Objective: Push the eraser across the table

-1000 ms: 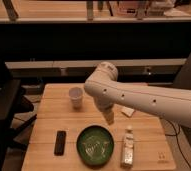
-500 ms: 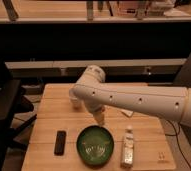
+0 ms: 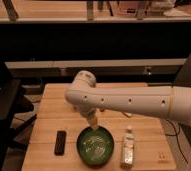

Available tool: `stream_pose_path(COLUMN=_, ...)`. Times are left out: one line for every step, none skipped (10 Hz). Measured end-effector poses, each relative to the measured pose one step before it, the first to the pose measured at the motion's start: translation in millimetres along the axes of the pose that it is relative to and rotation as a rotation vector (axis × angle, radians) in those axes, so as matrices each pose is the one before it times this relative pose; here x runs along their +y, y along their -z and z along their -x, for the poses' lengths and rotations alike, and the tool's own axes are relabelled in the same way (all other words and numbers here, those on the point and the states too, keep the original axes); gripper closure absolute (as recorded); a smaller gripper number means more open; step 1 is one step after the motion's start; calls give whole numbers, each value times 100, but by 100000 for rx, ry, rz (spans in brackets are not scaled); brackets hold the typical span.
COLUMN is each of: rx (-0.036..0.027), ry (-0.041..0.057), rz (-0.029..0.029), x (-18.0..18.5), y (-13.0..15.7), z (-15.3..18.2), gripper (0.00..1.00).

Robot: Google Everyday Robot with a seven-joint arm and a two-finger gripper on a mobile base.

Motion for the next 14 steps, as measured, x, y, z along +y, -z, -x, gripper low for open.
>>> stream_pose_path(rx=-243, ry=878, rz=96, x=-27, y=-276, z=201, gripper=20)
stream_pose_path(rx=-464, ry=1107, rz=164, x=-61, y=-247, z=363, gripper=20)
stream_pose_path(rx=-656, ry=985, rz=38, x=-129, y=-338, z=418, gripper=20)
stream_pose_path(rx=-816, ry=677, rz=80, x=-145, y=-607, z=470, gripper=20)
stream_pose_path(rx=-1148, ry=829, rz=-89, x=-297, y=-505, z=687, gripper=20)
stream_pose_path(rx=-1007, ry=419, rz=-435, x=-121, y=-149, z=202, gripper=20)
stream_pose_path(rx=-300, ry=637, rz=665, x=332, y=-345, z=-28, gripper=20)
stream_pose_path(rx=-294, ry=538, rz=-219, x=-67, y=-366, z=99, gripper=20)
stream_pose_path(rx=-1022, ry=1271, rz=65, x=-173, y=-274, z=575, gripper=20)
stream_pose_path(rx=-235, ry=290, rz=-135, x=-82, y=-122, z=75, gripper=20)
stream_pose_path(rx=-371, ry=139, rz=50, x=-4, y=-195, z=46, gripper=20)
stream_pose_path(rx=-816, ry=709, rz=18, x=-120, y=-407, z=379, gripper=20)
stream_pose_path(rx=-346, ry=648, rz=296, x=13, y=-338, z=250, gripper=20)
stream_pose_path(rx=-277, ry=356, rz=335, x=119, y=-503, z=97, gripper=20)
